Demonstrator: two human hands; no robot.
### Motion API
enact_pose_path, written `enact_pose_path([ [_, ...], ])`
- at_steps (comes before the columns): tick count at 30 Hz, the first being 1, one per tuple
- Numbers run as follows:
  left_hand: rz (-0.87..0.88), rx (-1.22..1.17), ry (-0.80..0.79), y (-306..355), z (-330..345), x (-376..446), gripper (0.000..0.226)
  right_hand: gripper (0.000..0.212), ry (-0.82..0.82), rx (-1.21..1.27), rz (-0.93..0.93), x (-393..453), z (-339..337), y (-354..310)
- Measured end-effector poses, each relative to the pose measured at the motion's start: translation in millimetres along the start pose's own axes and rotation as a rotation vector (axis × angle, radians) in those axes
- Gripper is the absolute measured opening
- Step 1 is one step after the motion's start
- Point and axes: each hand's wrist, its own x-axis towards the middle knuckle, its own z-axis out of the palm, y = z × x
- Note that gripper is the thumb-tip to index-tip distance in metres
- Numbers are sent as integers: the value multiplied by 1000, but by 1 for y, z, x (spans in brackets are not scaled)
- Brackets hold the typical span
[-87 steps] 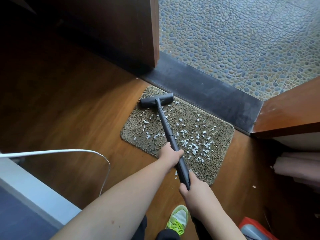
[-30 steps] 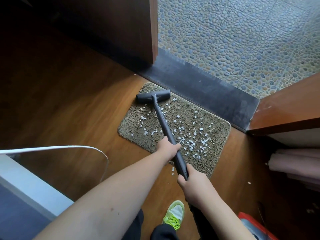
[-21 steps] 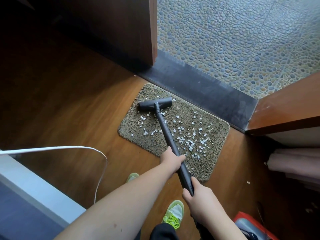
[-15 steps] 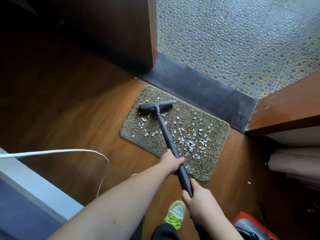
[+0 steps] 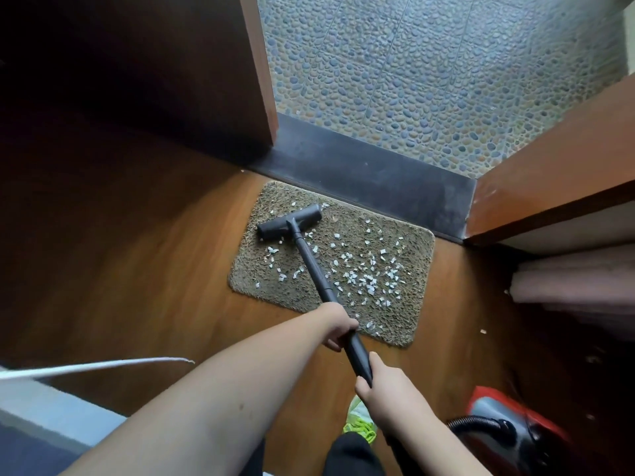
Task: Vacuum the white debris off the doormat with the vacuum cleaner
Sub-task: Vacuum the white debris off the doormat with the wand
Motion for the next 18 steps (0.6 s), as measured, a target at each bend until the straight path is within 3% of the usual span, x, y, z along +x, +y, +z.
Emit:
enact_pose_path([
  [4,84,79,81,-14,-5,-4,27,24,13,38,43,-7,3,-28],
  [6,69,39,126,-24,-8,-11,59,25,19,49,50,-11,5,-44],
  [7,61,5,119,-28,-11,-17,64,25,25,55,55,-12,6,-49],
  [12,74,-279,-67,-51,-24,-29,38,27,27,87,64,-20,13,-48],
  [18,93,-292,-193,-65,1,-35,41,28,33,112,56,-30,22,-21],
])
